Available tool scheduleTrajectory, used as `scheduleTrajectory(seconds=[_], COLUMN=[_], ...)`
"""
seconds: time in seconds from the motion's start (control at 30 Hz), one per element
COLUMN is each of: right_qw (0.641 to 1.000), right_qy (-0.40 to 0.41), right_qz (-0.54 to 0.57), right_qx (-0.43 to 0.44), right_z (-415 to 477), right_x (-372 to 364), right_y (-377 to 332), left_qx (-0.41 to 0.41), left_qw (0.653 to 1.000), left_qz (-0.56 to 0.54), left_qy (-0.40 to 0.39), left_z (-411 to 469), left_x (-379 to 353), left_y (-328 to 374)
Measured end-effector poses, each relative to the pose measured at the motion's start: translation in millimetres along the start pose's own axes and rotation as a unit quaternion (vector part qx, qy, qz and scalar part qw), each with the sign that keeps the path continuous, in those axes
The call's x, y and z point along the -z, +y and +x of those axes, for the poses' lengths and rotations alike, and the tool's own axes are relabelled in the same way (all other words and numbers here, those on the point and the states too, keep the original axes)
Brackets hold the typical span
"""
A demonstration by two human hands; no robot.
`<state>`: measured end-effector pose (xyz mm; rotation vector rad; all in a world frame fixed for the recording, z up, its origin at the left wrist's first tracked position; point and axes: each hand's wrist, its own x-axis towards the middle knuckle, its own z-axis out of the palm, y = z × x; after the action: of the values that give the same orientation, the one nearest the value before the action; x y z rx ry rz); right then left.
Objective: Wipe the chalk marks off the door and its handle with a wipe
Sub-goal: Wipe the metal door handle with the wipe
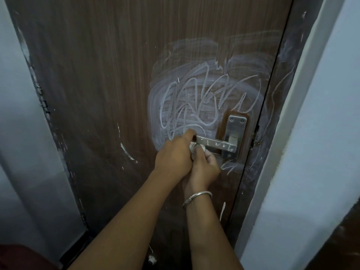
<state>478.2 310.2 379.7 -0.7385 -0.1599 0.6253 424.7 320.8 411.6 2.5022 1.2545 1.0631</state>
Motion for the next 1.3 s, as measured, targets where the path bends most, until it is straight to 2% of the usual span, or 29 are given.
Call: scheduleTrajectory(seconds=[0.2, 0.5, 0.7, 0.97, 1.03, 1.1, 1.2, 1.3], right_qw=[0.997, 0.996, 0.995, 0.965, 0.973, 0.986, 0.997, 0.998], right_qy=[-0.046, -0.068, -0.043, -0.004, 0.029, 0.056, 0.044, 0.018], right_qz=[0.056, 0.017, -0.011, -0.149, -0.129, -0.102, -0.063, -0.057], right_qx=[0.008, 0.058, 0.094, 0.218, 0.191, 0.119, 0.017, -0.009], right_z=[-4.7, -9.2, -6.5, -0.9, -1.0, -0.8, -2.9, -2.9], right_x=[2.6, 3.1, 0.0, -3.0, -6.2, -7.4, -7.6, -11.7], right_y=[3.8, 3.1, 3.0, 2.5, 2.8, 5.8, 8.4, 0.7], left_qx=[0.002, 0.015, 0.018, 0.017, 0.015, 0.013, 0.010, 0.010], left_qw=[1.000, 1.000, 1.000, 0.999, 0.999, 0.999, 0.999, 0.999], left_qz=[-0.009, 0.001, 0.005, 0.012, 0.012, 0.008, 0.013, 0.029], left_qy=[0.005, 0.002, -0.010, -0.025, -0.030, -0.032, -0.031, -0.037], left_z=[-2.9, -2.9, -3.4, -1.5, -0.9, -0.9, -2.0, 0.0], left_x=[2.5, 2.4, 5.8, 10.1, 10.4, 10.6, 11.3, 12.4], left_y=[-0.6, -3.1, -0.9, -0.6, -0.2, 0.1, -0.2, -0.6])
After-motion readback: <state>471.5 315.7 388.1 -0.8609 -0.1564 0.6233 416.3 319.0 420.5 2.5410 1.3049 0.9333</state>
